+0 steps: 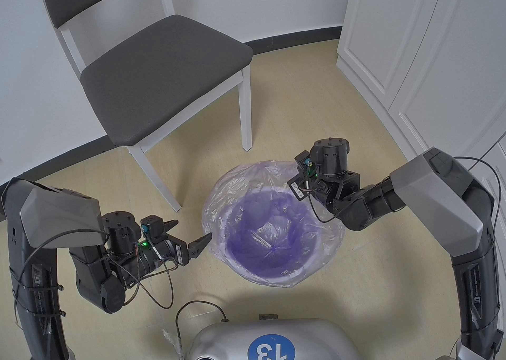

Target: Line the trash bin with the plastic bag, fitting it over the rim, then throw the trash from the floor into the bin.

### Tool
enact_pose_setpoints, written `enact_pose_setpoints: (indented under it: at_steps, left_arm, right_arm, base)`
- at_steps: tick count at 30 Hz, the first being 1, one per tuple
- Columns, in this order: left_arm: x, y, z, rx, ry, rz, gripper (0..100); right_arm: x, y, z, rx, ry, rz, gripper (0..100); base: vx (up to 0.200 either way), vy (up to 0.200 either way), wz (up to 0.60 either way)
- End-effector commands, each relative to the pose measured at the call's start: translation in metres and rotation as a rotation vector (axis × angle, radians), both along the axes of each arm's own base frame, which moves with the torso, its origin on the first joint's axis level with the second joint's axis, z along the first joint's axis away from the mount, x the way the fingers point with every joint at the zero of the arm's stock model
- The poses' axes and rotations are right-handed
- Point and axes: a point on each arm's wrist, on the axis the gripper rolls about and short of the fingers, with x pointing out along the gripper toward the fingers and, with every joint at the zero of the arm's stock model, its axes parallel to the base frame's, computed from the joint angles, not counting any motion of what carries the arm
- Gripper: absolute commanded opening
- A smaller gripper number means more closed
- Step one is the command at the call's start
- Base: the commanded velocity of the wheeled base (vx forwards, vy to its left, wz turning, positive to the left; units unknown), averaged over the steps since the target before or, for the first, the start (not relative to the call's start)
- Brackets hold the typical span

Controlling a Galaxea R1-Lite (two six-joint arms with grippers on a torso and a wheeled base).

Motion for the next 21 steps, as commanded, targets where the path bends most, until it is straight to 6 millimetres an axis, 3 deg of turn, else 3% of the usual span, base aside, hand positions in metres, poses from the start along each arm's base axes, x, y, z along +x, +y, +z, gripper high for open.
enact_pose_setpoints:
  at_steps: [1,2,6,11,16,21]
  left_arm:
    - [-0.001,0.000,0.002,-0.004,-0.015,0.000,100]
    - [-0.001,0.000,0.002,-0.004,-0.015,0.000,100]
    - [-0.003,-0.003,0.004,-0.004,-0.020,-0.006,100]
    - [-0.014,-0.005,0.020,-0.012,-0.044,-0.018,100]
    - [-0.012,-0.008,0.029,-0.007,-0.088,-0.008,100]
    - [-0.010,-0.011,0.041,0.023,-0.163,-0.018,100]
  right_arm:
    - [0.000,0.001,-0.012,-0.020,0.020,0.009,0]
    - [0.000,0.002,-0.011,-0.016,0.016,0.011,100]
    - [-0.006,0.004,-0.009,0.012,0.011,0.025,100]
    - [-0.026,-0.004,0.014,0.013,0.016,0.037,100]
    - [-0.042,-0.012,0.030,0.020,0.016,0.038,100]
    - [-0.050,-0.014,0.030,0.069,0.023,0.021,100]
  base:
    - [0.000,0.000,0.00]
    - [0.000,0.000,0.00]
    - [0.000,0.000,0.00]
    - [0.000,0.000,0.00]
    - [0.000,0.000,0.00]
    - [0.000,0.000,0.00]
